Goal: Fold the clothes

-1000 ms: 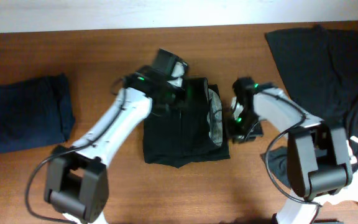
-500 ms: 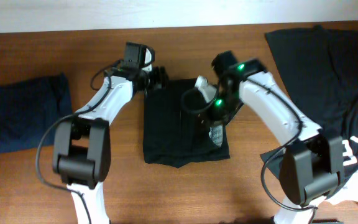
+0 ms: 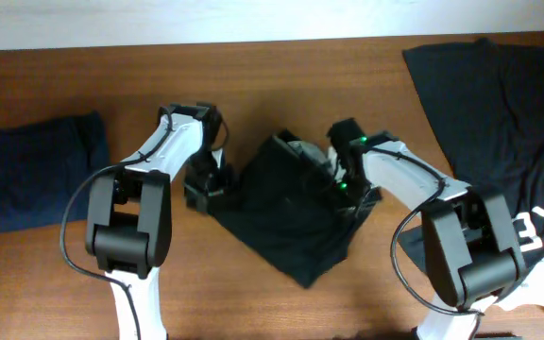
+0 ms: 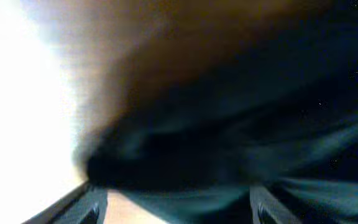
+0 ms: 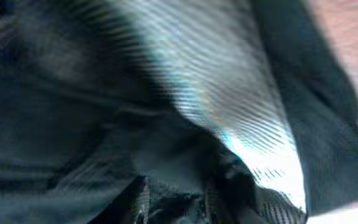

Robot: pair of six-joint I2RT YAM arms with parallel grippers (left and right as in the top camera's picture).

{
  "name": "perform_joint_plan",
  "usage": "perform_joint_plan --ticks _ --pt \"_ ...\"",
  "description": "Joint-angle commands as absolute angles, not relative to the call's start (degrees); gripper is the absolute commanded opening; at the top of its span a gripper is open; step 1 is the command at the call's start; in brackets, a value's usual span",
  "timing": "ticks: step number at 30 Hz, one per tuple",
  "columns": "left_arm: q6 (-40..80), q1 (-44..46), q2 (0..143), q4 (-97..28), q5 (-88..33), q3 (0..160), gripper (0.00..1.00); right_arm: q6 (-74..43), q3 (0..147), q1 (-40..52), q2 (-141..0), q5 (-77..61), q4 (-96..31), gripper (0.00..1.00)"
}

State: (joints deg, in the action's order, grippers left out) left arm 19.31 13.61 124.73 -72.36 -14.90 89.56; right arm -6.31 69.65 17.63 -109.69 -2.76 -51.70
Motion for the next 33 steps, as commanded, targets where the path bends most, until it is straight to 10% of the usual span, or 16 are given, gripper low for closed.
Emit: perform_joint_plan --ticks 1,9,20,33 --pt "14.17 13.93 125.62 -75.88 -19.73 88.36 0.72 -7.16 73.97 14.09 -109.43 6.39 -53.06 0.35" --pt "5.41 13.61 113.56 -57.10 -24.86 92.23 0.84 -8.36 83.18 13.85 -108.49 5.78 -64.75 0.33" --pt "3.99 19.81 122.23 -37.41 -21.37 92.03 0.55 -9.56 83.18 13.85 -108.47 4.51 -66.19 0.33" --pt "16.21 22.00 129.45 -35.57 -6.57 95.04 0.56 -9.98 83.18 13.85 -108.47 3.44 -67.16 0.33"
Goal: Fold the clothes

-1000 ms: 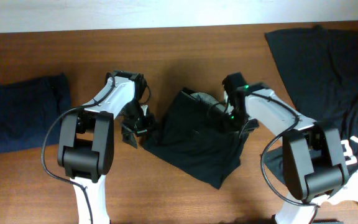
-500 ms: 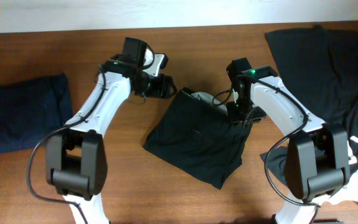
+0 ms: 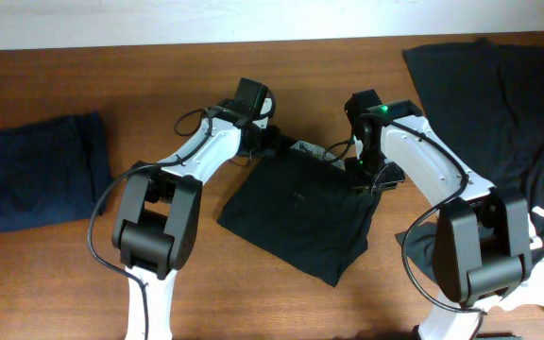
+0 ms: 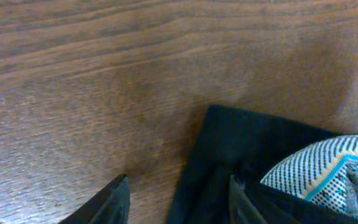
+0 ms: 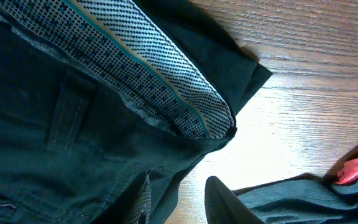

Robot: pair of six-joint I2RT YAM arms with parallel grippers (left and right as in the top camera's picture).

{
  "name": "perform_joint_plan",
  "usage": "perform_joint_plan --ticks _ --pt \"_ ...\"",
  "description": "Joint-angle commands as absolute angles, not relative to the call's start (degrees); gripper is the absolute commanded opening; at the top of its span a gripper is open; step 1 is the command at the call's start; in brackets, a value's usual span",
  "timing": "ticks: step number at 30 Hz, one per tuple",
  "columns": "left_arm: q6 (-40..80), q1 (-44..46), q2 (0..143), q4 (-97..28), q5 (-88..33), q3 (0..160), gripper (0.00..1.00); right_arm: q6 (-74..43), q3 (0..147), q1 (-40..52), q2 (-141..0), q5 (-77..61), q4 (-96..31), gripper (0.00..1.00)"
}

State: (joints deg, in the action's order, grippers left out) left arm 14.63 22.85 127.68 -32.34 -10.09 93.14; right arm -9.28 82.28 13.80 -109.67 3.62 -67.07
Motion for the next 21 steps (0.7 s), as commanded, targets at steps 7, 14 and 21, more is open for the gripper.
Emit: perform_joint_plan --ticks 7,14,21 --pt "1.37 15.35 122.21 -54.30 -21.69 105.62 0.96 -9.98 84.31 12.05 -106.17 3.49 -68.07 0.33" --pt "-9.15 14.20 122.89 -55.77 -31.14 98.00 0.99 -9.96 88.14 9.06 -99.18 3.46 -74.72 0.38" --pt "-10.41 14.50 122.89 -47.97 -38.30 83.33 0.99 -9.96 88.14 8.88 -98.17 3.46 -77.60 0.38"
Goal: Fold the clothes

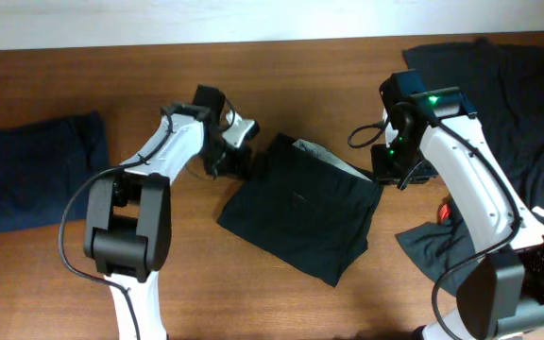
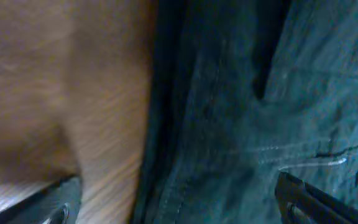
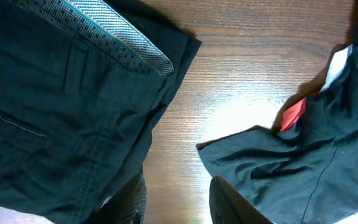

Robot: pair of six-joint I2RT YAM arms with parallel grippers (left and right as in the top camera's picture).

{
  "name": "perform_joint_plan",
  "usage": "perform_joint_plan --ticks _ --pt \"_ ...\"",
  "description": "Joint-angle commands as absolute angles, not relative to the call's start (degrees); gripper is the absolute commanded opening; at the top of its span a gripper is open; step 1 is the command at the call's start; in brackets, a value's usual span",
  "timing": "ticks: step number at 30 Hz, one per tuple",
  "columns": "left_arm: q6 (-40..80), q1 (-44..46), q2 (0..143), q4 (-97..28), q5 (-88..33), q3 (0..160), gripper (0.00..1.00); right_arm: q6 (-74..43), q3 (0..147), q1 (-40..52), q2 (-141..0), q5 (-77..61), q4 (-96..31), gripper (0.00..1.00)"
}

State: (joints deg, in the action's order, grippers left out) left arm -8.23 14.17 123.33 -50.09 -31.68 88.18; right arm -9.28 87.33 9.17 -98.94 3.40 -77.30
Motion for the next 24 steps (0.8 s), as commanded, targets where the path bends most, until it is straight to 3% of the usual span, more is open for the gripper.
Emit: perform_joint_plan --ticks 1,3,4,6,9,12,16,21,24 --pt "-10.44 14.76 122.89 -47.00 -40.95 81.30 0.99 -9.96 88.14 8.86 -98.17 3.46 -77.73 0.37" --pt "-10.44 15.00 122.89 -45.32 -45.65 77.38 0.92 -9.96 88.14 8.88 -98.17 3.46 -77.84 0.37" --pt "-10.41 15.03 122.89 -44.10 -47.79 75.70 0.76 -9.96 88.14 8.88 -98.17 3.46 -77.84 0.37" --pt "-10.41 15.35 122.89 -42.98 -48.27 74.96 0.56 -9.96 88.14 8.88 -98.17 3.46 -77.89 0.37" --pt "-10.37 15.55 122.89 -40.66 -48.29 74.96 0.36 -9.96 88.14 8.88 -98.17 3.46 -78.30 0.37" --pt "-10.15 14.76 122.87 -39.38 -48.25 75.18 0.00 -9.96 88.14 8.86 -98.17 3.49 -78.30 0.37" --pt "-9.72 10.48 122.37 -42.19 -40.91 78.70 0.00 -9.96 88.14 8.86 -98.17 3.51 -78.30 0.37" --pt "-3.33 0.14 117.23 -59.31 -10.76 93.95 0.01 -9.96 88.14 8.86 -98.17 3.51 -78.30 0.37" --pt "-2.15 -3.92 113.38 -67.09 0.89 102.35 0.00 -9.96 88.14 8.86 -98.17 3.49 -78.28 0.37"
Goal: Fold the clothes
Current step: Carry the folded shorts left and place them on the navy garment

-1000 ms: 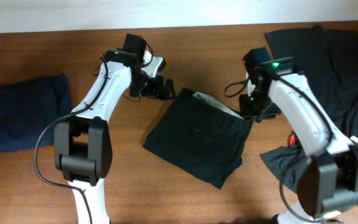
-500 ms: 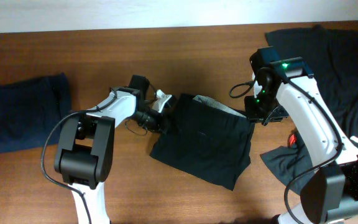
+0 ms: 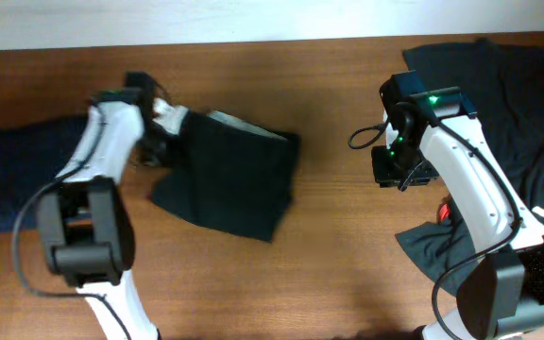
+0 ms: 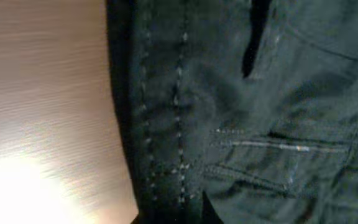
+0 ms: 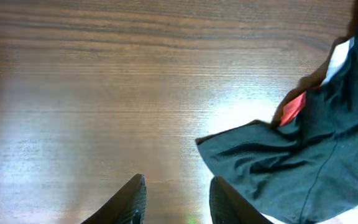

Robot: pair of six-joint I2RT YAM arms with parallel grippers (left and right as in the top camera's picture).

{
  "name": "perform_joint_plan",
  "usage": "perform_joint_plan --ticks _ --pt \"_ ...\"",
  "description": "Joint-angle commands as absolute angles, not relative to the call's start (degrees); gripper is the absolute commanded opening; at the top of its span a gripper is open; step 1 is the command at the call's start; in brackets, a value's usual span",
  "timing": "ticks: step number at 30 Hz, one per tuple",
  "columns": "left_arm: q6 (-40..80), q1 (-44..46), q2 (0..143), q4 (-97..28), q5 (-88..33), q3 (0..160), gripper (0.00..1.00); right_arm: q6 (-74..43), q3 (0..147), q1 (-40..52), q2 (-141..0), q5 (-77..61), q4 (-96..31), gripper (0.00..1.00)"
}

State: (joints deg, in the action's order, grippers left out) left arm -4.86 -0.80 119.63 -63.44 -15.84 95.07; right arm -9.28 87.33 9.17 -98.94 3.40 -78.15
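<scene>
The folded black shorts (image 3: 229, 179) lie left of the table's middle, with the patterned waistband lining showing at their far edge. My left gripper (image 3: 156, 142) is at their left edge, shut on the cloth. In the left wrist view the stitched dark fabric (image 4: 241, 112) fills the frame, and the left gripper (image 4: 169, 214) is pinched on its edge at the bottom. My right gripper (image 3: 395, 168) hangs open over bare wood, right of centre. In its own view the right gripper (image 5: 176, 199) has nothing between its fingers.
A folded navy garment (image 3: 22, 179) lies at the far left of the wooden table (image 3: 338, 264). A pile of black clothes (image 3: 499, 94) covers the right side. One black shirt (image 5: 291, 155) with a red tag (image 5: 294, 107) lies beside the right gripper.
The folded black shorts have moved from the table's centre to left of centre, with my left gripper shut on their left edge. The right arm has not moved; bare wood now lies beneath it.
Both grippers were down on the black shorts at the table's centre. Then both stood at the far edge of the folded shorts. Then the right gripper was open and off to the right, the left at the shorts' left edge. Now the shorts lie further left.
</scene>
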Motion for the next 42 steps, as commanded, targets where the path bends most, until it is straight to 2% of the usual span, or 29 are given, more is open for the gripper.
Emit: perform_joint_plan --ticks 1,6,13,21,27,33,41,42 --pt "-2.17 -4.80 112.14 -68.71 5.30 104.68 0.00 -9.96 88.14 8.86 -98.17 3.49 -78.28 0.37" --pt "-6.15 -7.16 107.26 -69.06 23.55 109.78 0.01 -9.96 88.14 8.86 -98.17 3.49 -78.48 0.38" --pt "-6.20 -10.07 106.89 -66.59 34.96 109.78 0.01 -9.96 88.14 8.86 -98.17 3.49 -78.81 0.38" --pt "-6.74 -13.82 106.91 -63.31 32.29 109.78 0.01 -9.96 88.14 8.88 -98.17 3.49 -78.91 0.38" --pt "-6.74 -22.22 107.26 -60.88 17.04 109.78 0.00 -9.96 88.14 8.88 -98.17 3.49 -78.94 0.38" --pt "-6.72 -29.17 109.36 -60.55 8.23 109.75 0.01 -9.96 88.14 8.88 -98.17 3.49 -79.11 0.38" --pt "-3.79 -33.87 114.21 -59.79 7.70 109.75 0.01 -9.96 88.14 8.88 -98.17 3.49 -79.11 0.39" --pt "-2.72 -34.70 114.56 -59.79 7.70 109.78 0.09 -9.96 88.14 8.88 -98.17 3.51 -79.11 0.39"
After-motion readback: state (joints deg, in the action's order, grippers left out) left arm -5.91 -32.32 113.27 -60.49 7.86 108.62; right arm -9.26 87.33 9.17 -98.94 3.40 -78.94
